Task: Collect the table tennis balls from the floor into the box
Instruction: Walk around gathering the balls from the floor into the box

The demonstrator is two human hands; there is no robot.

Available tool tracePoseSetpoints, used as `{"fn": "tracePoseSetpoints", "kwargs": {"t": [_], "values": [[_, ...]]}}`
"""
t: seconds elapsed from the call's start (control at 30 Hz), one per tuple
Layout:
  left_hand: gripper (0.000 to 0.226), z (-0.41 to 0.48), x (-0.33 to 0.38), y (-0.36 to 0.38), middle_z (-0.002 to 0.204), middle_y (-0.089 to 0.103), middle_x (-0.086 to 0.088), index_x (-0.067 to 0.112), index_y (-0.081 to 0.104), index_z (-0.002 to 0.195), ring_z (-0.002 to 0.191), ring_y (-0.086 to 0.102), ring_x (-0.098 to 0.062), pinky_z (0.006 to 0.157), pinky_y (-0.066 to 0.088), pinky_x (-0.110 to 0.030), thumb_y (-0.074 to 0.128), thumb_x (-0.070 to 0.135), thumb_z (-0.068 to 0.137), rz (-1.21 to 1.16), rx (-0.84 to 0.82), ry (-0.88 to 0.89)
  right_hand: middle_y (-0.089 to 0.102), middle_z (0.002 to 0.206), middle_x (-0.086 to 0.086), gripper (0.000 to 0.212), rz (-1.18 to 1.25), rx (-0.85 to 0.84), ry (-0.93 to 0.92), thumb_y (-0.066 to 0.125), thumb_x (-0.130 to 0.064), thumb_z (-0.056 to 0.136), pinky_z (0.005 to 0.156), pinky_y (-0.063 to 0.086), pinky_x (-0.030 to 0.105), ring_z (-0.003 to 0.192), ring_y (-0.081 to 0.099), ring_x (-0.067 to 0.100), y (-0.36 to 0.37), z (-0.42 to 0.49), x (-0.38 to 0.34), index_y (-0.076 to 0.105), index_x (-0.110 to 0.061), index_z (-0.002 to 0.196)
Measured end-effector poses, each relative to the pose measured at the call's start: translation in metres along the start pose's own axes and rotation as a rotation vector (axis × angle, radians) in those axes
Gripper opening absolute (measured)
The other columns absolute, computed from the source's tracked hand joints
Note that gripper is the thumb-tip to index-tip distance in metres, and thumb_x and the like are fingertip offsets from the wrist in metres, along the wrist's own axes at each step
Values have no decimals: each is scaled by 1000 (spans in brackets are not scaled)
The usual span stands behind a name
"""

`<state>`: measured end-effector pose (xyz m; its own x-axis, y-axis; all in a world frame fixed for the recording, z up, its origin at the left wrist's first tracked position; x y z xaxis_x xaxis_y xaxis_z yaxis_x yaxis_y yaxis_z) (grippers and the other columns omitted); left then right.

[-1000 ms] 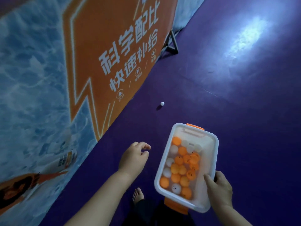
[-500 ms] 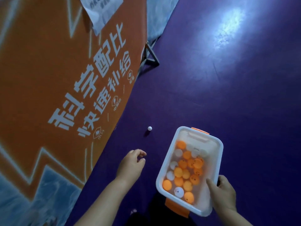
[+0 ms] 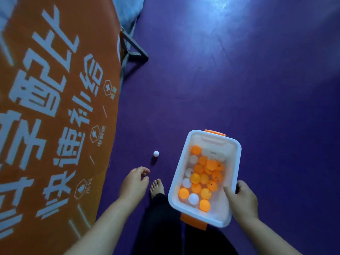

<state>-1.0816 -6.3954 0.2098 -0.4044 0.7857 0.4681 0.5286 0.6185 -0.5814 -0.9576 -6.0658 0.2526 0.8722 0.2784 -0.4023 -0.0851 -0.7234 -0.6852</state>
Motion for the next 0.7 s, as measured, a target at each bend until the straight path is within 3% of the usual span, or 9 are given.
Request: {"fn": "tracePoseSetpoints", "kwargs": {"t": [0.33,0.47,0.57,0.7], "values": [[31,199,-64,111,122,54,-2,19,55,122,105,55,-19,85,47,-34,55,24,92,226,-96,-97,58,69,4,14,43,44,93,58,-20,87,50,35,29,63,53,19,129,143,38,54,-13,75],[64,271,-95,171,151,23,-8,24,35,141,134,32,-30,97,41,-39,67,27,85,329,-99,-123,54,67,6,19,94,79,132,57,-17,88,52,35,32,60,49,22,184,200,71,50,-9,73],[78,316,-121,214,157,2,-7,28,23,147,141,20,-33,102,39,-43,70,27,84,354,-135,-135,51,67,9,20,109,112,131,57,-17,88,54,36,35,61,46,25,215,236,91,48,-6,73],[69,359,-149,258,151,15,-8,26,27,145,133,32,-31,95,44,-41,66,24,87,454,-164,-107,51,67,7,17,126,142,124,57,-17,88,56,37,36,61,46,23,241,269,113,50,-8,76]]}}
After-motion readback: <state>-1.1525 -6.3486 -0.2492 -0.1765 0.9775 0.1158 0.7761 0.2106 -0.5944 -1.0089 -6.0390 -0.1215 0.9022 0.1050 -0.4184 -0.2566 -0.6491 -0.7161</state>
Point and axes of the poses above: each hand's wrist, its own z-axis towards the middle knuckle, its own y-axis out of the palm, x = y × z, the point moved 10 cm from there along z, towards the middle knuckle
